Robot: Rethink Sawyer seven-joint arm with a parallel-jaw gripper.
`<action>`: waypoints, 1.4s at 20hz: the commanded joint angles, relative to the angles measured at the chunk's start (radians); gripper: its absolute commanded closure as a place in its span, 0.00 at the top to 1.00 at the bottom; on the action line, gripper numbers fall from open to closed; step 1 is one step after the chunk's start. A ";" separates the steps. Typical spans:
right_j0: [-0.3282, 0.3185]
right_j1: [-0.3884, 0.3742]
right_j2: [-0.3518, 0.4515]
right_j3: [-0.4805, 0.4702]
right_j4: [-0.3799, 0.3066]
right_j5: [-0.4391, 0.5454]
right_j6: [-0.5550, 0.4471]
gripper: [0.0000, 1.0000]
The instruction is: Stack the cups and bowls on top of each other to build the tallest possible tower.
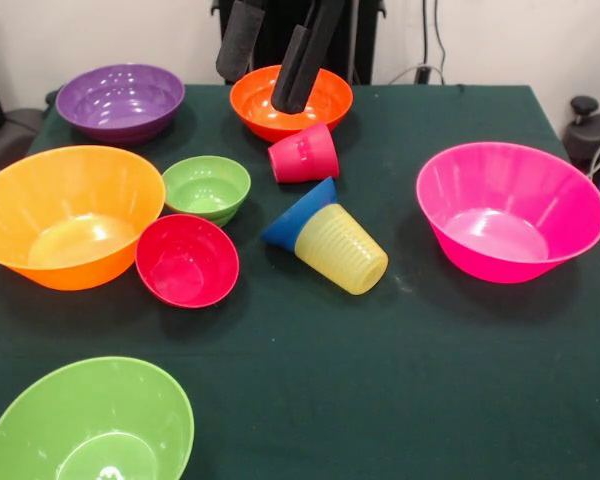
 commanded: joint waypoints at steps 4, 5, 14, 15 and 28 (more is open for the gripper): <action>-0.038 -0.015 0.072 0.004 -0.056 0.056 0.000 1.00; -0.055 -0.029 0.087 0.004 -0.055 0.061 -0.031 1.00; -0.078 -0.150 0.109 0.058 -0.062 0.151 -0.094 1.00; -0.072 -0.159 0.104 0.059 -0.062 0.167 -0.085 1.00; 0.001 -0.232 0.060 0.114 -0.117 0.238 -0.032 1.00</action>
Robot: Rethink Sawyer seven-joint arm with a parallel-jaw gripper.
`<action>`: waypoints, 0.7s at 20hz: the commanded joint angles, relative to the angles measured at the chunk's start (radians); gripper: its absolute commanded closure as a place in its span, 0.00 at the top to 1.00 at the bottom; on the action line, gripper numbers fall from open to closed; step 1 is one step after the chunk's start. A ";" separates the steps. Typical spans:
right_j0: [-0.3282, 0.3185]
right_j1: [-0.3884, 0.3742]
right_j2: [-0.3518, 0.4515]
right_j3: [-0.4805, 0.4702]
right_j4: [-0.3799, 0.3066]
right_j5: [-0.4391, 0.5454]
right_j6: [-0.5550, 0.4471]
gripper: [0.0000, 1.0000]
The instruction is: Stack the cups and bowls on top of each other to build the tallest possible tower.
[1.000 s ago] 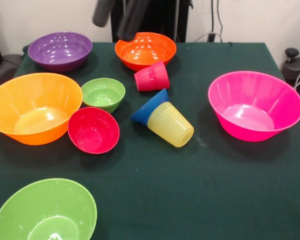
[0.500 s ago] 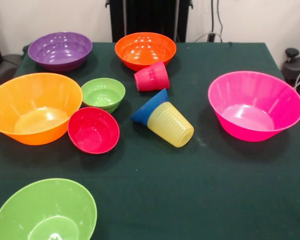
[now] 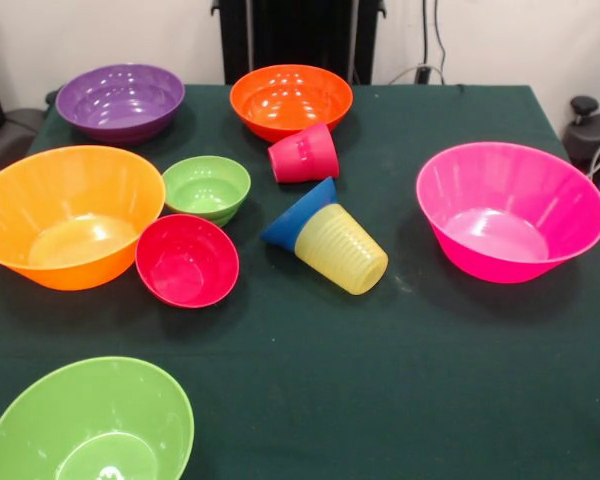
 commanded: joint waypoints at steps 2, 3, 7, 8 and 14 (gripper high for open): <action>0.085 -0.015 0.049 0.134 -0.109 0.126 -0.012 1.00; 0.103 -0.018 0.046 0.149 -0.116 0.119 -0.001 1.00; 0.150 -0.026 0.025 0.162 -0.140 0.145 0.024 1.00; 0.157 -0.027 0.021 0.160 -0.144 0.155 0.029 1.00; 0.172 -0.046 0.009 0.160 -0.172 0.167 0.007 1.00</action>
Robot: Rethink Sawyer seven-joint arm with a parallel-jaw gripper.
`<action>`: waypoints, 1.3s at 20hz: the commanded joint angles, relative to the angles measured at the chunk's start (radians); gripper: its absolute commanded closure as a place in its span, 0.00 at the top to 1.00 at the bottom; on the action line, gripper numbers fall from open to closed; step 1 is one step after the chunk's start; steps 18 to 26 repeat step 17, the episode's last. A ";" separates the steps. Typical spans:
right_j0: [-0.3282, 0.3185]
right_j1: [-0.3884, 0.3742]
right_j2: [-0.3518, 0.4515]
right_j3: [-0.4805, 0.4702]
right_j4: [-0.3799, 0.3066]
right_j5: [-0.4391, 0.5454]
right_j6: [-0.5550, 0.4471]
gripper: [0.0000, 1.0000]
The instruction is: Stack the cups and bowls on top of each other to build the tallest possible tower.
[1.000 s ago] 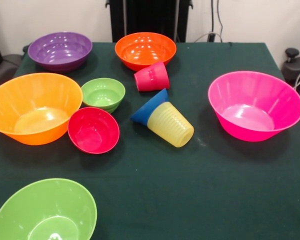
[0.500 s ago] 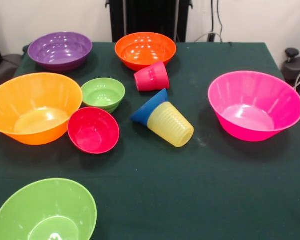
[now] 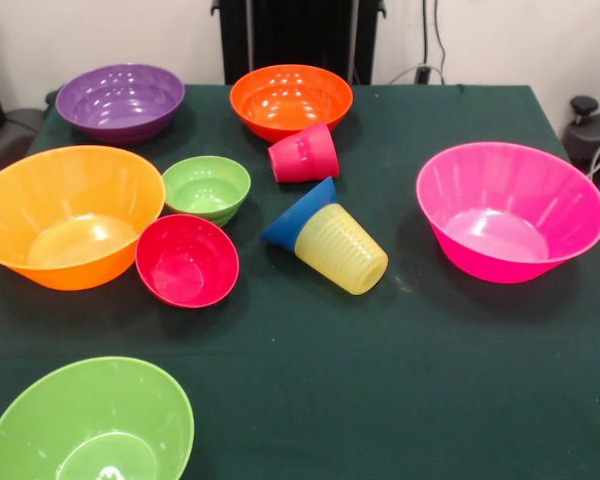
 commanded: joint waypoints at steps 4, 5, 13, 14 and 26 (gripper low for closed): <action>0.005 -0.012 0.053 0.185 -0.095 0.111 -0.013 1.00; 0.009 -0.012 0.045 0.187 -0.102 0.114 -0.011 1.00; 0.018 -0.029 0.043 0.206 -0.121 0.115 -0.026 1.00; 0.019 -0.032 0.044 0.207 -0.124 0.118 -0.030 1.00; 0.022 -0.051 0.054 0.218 -0.128 0.144 -0.044 1.00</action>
